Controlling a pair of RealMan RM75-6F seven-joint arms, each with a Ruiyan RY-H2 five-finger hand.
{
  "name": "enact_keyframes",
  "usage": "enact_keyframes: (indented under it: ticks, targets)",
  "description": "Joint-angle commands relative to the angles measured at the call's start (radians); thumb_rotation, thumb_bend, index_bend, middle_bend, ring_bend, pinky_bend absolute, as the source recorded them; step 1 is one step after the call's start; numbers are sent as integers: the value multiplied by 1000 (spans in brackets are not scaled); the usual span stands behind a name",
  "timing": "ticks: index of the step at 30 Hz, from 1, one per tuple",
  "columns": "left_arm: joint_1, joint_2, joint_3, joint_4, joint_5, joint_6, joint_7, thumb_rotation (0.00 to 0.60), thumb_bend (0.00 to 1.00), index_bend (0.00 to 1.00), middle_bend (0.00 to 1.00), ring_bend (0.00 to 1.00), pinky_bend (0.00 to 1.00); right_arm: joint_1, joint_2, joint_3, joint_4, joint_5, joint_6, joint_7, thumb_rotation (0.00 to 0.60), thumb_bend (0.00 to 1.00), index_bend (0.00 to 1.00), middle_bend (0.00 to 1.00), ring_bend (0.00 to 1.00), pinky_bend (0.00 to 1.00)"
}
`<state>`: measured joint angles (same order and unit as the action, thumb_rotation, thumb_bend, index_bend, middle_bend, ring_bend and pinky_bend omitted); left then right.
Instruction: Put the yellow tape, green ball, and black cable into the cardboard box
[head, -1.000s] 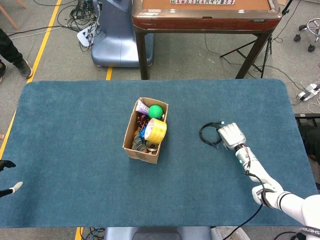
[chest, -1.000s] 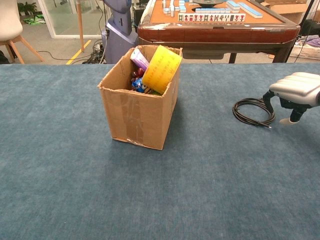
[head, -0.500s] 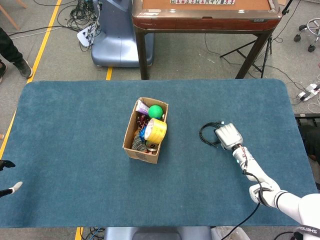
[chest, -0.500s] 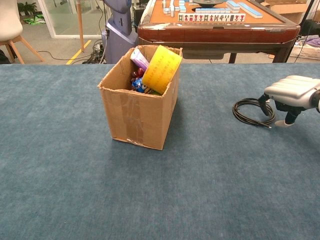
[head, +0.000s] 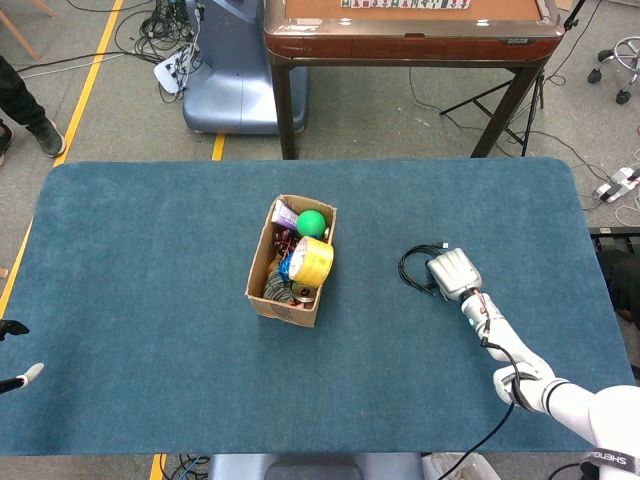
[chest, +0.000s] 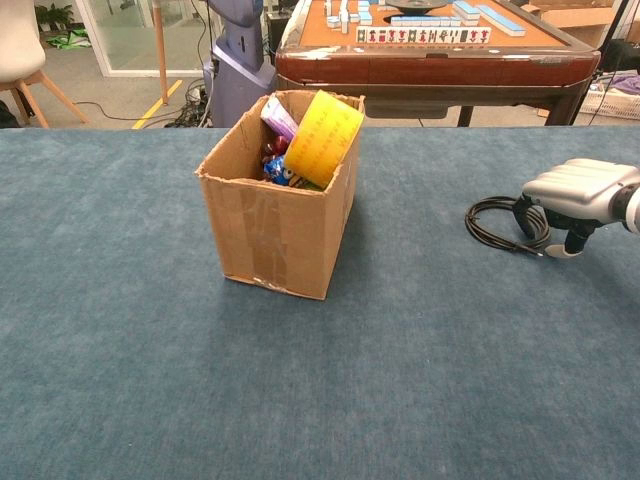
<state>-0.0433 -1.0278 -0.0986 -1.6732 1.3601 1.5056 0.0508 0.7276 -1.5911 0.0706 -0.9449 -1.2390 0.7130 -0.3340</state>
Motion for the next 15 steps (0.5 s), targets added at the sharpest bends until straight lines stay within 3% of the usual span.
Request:
enact_keyframes:
  ticks: [1,15]
  targets:
    - [0,0,0,0,0,0,0,600,65,427,432,407,625,1,-1,0,1,0,-1,1,600,365,488,1000,1000,1000]
    - [1,2,0,-3,1,2,0,600,65,427,432,407,624,2,-6,5,6,9,-10,1,600,541,610,1000,1000,1000]
